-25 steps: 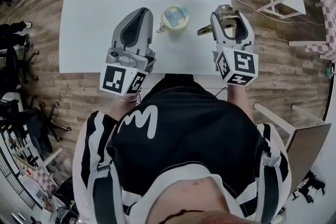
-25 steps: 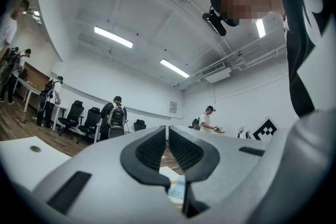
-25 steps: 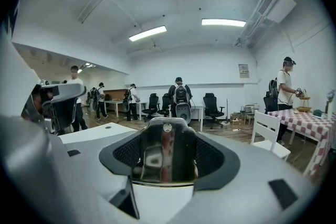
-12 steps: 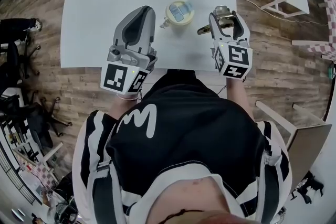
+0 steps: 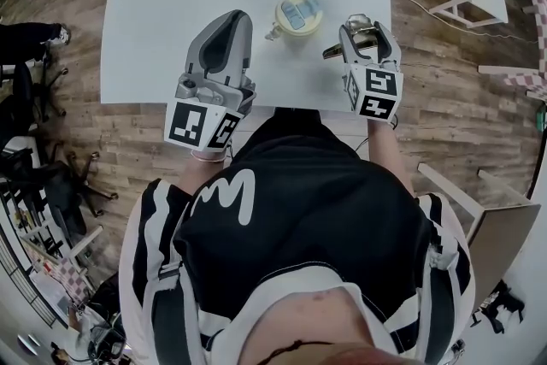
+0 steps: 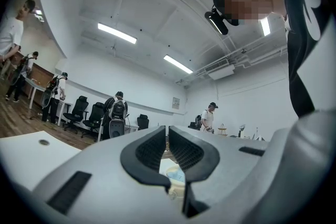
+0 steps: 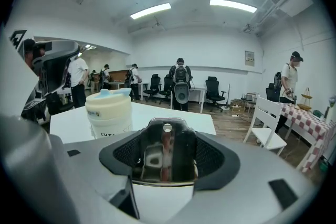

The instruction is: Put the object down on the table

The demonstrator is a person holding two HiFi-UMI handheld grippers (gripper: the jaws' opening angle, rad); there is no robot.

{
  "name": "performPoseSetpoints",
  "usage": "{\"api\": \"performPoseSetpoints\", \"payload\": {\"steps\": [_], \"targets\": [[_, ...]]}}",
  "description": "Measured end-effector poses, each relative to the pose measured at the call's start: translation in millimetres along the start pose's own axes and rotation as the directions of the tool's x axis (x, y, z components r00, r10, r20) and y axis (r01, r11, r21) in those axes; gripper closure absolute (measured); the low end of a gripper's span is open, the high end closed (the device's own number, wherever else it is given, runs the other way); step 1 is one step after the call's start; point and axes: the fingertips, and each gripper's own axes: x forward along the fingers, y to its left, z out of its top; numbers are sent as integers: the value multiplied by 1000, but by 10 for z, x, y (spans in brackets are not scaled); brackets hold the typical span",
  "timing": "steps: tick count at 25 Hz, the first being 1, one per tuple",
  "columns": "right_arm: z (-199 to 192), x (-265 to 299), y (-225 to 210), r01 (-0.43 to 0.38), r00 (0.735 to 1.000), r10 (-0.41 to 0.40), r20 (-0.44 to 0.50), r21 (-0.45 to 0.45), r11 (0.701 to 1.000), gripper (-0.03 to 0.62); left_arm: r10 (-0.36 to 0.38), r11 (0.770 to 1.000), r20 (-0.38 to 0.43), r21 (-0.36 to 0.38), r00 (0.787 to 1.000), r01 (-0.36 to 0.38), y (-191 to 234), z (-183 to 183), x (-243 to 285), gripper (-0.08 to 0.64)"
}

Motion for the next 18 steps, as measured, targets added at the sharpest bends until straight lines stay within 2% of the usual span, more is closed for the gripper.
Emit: {"api": "performPoseSetpoints", "payload": {"steps": [18], "targets": [[-515,269,1,-11,987,9,-161,-14,1000,296,8,1000,-15,2,1000,-8,0,-26,-82,538]]}}
